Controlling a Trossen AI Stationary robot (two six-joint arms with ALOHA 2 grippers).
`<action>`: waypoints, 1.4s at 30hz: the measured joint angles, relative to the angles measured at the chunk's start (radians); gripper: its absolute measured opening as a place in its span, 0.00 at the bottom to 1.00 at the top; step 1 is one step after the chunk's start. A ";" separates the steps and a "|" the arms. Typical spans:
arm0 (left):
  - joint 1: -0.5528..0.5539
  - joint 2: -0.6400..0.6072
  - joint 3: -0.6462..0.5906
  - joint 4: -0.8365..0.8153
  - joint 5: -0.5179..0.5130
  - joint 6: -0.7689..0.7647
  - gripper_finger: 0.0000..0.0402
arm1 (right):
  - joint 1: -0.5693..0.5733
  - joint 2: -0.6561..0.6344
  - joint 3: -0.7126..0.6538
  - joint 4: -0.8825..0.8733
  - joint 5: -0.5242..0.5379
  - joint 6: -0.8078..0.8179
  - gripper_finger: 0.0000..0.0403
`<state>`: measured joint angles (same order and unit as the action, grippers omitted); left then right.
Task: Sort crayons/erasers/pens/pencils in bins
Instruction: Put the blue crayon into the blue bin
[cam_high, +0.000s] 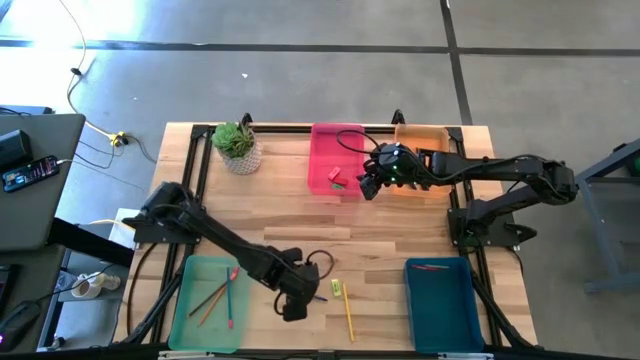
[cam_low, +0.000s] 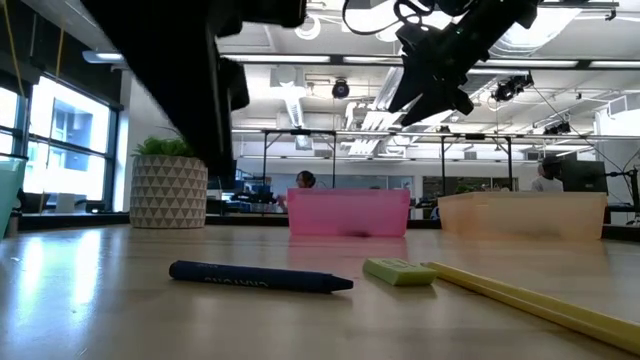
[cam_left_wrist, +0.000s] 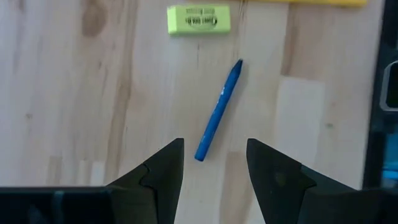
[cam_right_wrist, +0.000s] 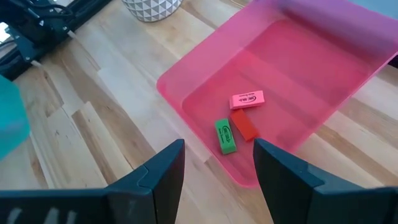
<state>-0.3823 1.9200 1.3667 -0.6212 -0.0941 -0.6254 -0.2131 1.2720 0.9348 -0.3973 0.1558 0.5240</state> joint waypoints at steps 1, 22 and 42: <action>-0.004 0.010 0.000 0.000 0.001 0.000 0.40 | 0.000 0.000 0.000 -0.001 0.000 0.000 0.45; -0.017 0.132 -0.001 0.053 -0.035 0.000 0.36 | 0.000 0.000 0.000 -0.010 -0.009 0.001 0.45; -0.017 0.162 0.001 0.062 -0.049 0.053 0.02 | 0.064 -0.184 0.000 -0.183 -0.106 -0.055 0.45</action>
<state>-0.3996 2.0815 1.3679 -0.5589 -0.1432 -0.5723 -0.1494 1.0883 0.9344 -0.5802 0.0497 0.4691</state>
